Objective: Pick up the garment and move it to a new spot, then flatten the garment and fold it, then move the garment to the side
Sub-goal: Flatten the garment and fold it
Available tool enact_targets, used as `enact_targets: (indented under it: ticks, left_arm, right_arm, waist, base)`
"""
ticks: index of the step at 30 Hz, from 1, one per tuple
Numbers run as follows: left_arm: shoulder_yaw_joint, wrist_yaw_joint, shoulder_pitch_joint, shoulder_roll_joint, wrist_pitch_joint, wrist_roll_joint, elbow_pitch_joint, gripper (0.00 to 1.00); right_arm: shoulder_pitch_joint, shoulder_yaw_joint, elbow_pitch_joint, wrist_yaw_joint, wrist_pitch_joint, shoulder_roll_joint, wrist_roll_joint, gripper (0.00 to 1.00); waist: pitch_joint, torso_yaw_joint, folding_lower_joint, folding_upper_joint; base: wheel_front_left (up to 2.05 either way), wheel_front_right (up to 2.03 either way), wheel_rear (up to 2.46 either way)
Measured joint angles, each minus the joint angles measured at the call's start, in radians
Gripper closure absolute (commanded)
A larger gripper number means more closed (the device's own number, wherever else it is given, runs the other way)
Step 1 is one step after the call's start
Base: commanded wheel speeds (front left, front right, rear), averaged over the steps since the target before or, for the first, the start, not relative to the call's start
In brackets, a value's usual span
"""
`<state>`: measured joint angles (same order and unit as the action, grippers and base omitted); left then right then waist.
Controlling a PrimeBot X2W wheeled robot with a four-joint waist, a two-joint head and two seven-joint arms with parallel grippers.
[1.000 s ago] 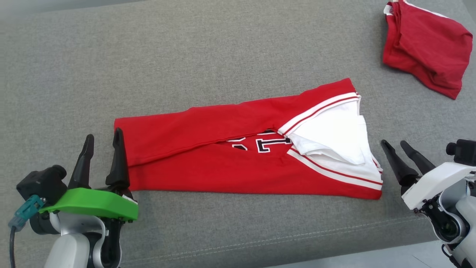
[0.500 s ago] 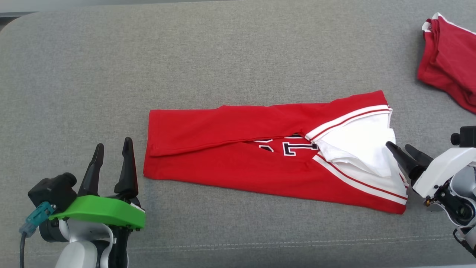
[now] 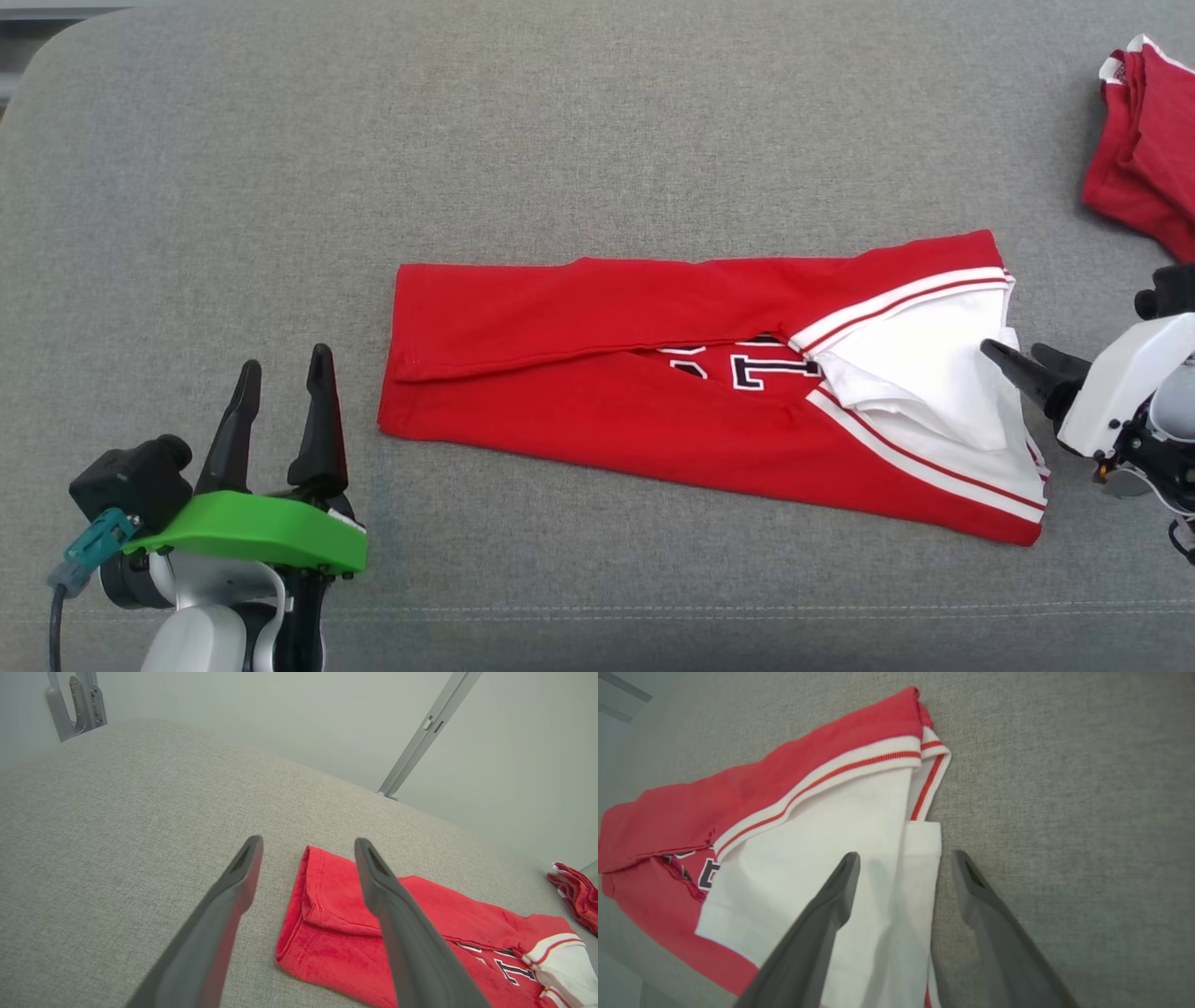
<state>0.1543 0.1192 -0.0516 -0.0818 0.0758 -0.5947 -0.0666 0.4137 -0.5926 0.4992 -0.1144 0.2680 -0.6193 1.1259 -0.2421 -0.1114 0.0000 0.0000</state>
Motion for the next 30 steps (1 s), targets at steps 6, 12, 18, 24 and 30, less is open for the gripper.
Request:
enact_targets:
  ticks: [6,12,18,24,30]
  left_arm:
    - [0.001,0.0,0.0,0.002,0.0,0.0,-0.002,0.0]
    - [0.007,0.0,0.0,0.003,0.0,0.0,-0.003,0.0]
    - [0.0,0.0,0.0,0.006,0.005,0.0,-0.007,0.0]
    - [-0.001,0.0,0.0,0.007,0.005,0.0,-0.007,0.0]
    - [-0.001,0.0,0.0,0.007,0.005,0.0,-0.008,0.0]
  right_arm:
    - [0.028,-0.016,0.015,0.0,0.06,0.023,0.018,0.0]
    - [0.056,-0.014,0.04,0.0,0.078,0.025,0.018,0.0]
    - [0.091,-0.018,0.061,0.001,0.09,0.015,-0.002,0.0]
    - [0.102,-0.021,0.086,0.002,0.105,0.012,-0.002,0.0]
    - [0.117,-0.022,0.1,0.002,0.121,0.021,0.0,0.0]
  waist:
    - [-0.009,-0.008,0.0,0.0]
    - [-0.018,-0.016,0.0,0.0]
    - [-0.026,-0.027,0.0,0.0]
    - [-0.034,-0.031,0.0,0.0]
    - [-0.043,-0.035,0.0,0.0]
  base:
    - [0.0,0.0,0.0]
    - [0.0,0.0,0.0]
    - [0.0,0.0,0.0]
    - [0.0,0.0,0.0]
    - [0.0,0.0,0.0]
